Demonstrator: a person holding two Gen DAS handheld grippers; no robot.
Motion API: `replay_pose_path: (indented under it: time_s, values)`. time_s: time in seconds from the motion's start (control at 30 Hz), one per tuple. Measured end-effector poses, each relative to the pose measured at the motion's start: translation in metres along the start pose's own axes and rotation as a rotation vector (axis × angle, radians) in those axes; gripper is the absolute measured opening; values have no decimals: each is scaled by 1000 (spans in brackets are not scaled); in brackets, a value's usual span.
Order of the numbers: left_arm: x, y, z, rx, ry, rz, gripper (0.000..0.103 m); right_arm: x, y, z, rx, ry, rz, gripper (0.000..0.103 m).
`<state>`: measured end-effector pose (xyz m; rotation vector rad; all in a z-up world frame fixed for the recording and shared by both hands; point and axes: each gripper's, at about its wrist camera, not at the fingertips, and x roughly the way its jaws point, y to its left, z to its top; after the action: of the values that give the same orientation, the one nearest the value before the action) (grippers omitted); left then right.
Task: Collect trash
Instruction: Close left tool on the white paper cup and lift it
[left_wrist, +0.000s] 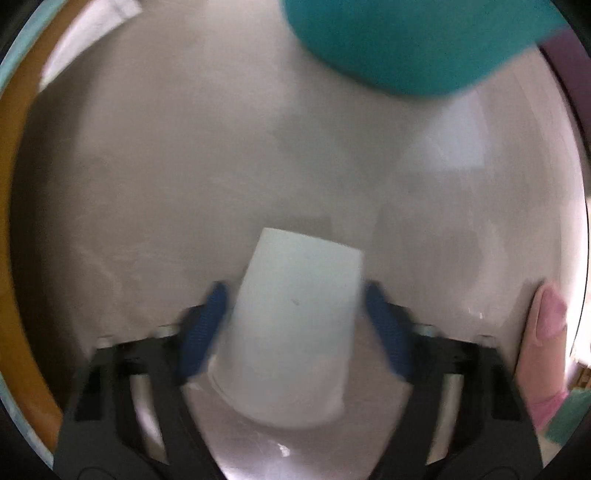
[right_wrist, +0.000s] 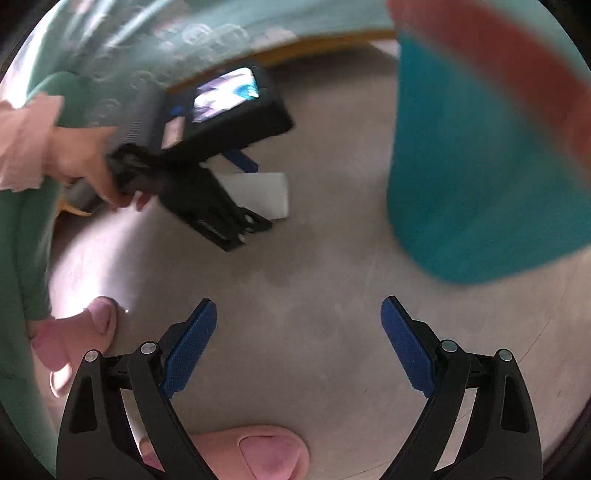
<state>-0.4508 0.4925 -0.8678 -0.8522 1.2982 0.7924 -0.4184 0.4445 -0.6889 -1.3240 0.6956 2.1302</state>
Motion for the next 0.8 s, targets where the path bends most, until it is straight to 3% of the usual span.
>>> replay_pose_path:
  time_s: [0.33,0.43,0.5,0.8]
  values:
    - [1,13,-1,-25,-19,-73,57,34,-23,-7,63,37,16,88]
    - [0,18,-4,-32,-16,-80,53,42,-27,-8,73,67,20,78]
    - [0,23,-4,-50,-3,-93,51,45,-32,-11,81,75,20,78]
    - [-40,12,-5,0,-12,-121,51,13,-32,-12,9,60,62,76]
